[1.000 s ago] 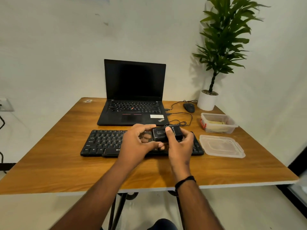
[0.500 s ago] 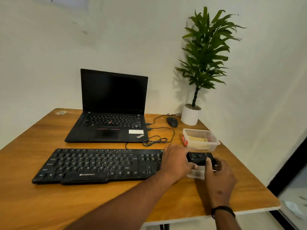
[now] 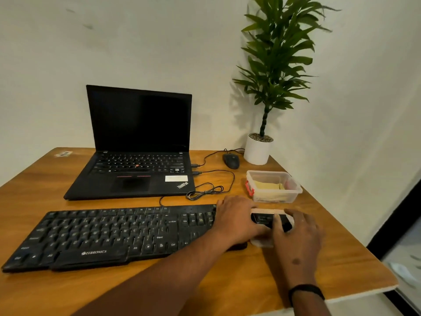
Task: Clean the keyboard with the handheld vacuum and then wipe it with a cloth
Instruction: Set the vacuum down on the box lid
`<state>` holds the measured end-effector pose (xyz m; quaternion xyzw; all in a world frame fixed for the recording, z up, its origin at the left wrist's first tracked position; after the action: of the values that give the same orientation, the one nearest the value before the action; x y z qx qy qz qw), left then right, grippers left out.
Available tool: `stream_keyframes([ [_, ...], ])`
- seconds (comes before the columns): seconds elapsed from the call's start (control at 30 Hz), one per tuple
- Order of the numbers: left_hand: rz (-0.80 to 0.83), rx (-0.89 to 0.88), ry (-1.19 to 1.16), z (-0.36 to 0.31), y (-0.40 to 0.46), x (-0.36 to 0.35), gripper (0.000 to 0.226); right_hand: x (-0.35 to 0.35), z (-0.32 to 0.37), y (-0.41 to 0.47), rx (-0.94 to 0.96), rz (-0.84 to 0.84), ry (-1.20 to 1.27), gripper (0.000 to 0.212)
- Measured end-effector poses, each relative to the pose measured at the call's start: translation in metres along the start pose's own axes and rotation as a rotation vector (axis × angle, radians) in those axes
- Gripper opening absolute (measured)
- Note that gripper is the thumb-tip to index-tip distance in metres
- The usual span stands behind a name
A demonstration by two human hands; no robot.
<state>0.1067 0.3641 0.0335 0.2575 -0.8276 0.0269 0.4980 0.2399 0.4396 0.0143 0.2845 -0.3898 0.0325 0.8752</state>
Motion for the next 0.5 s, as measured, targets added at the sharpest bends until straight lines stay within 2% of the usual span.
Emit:
stream_keyframes([
  [0.1, -0.126, -0.006, -0.082, 0.003, 0.019, 0.016, 0.052, 0.010, 0.014, 0.032, 0.027, -0.018, 0.149, 0.030],
  [0.2, -0.176, -0.065, -0.060, 0.005, 0.040, 0.026, 0.040, 0.012, 0.023, 0.080, 0.056, 0.011, 0.135, 0.028],
  [0.4, 0.082, -0.232, 0.285, 0.004, 0.092, 0.013, 0.051, -0.037, 0.035, 0.161, 0.095, 0.481, -0.115, 0.020],
  [0.5, 0.223, -0.248, 0.428, 0.009, 0.110, -0.003, 0.061, -0.065, 0.032, 0.174, 0.090, 0.700, -0.277, 0.034],
])
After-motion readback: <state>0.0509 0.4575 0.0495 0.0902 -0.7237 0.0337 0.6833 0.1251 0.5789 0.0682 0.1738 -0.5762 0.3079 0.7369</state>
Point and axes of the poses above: each hand's wrist, its own y-axis towards the middle knuckle, its own x-axis out of the back of the hand, z = x × y, the point moved 4 cm from there along y, towards the middle knuckle, and after that the axes turned 3 degrees about z, right-handed, at the moved point
